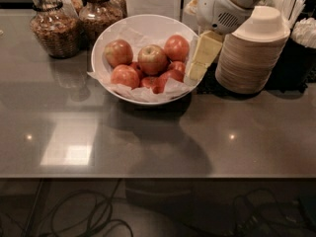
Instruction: Pick apple from white bowl
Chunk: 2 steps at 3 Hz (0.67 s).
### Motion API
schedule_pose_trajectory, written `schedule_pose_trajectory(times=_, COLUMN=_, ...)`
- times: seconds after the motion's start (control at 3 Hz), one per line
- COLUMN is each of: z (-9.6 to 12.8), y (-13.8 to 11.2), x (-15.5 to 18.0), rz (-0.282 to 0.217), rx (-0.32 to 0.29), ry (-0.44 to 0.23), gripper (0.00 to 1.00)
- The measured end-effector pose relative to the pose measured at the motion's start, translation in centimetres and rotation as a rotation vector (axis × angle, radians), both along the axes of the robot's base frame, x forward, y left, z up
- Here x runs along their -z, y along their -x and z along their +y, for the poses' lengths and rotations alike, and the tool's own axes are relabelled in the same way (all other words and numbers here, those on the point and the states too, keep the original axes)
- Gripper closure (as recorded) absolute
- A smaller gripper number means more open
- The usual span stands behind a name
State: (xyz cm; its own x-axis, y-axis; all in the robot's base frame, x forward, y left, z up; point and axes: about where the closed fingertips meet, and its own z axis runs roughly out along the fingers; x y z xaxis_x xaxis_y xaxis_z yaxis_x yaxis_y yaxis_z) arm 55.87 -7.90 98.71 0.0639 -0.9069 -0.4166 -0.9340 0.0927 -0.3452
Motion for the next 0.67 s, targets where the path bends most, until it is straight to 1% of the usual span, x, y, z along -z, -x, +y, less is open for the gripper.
schedule_pose_trajectory(times=0.33, z=2.1, y=-2.0, x=-0.8, rz=0.011, rx=-0.045, ry=-0.051, gripper=0.10)
schedule_pose_trajectory(times=0.67, z=4.1, y=-3.9, x=-1.7, rz=0.008, rx=-0.082, ry=-0.089, gripper=0.22)
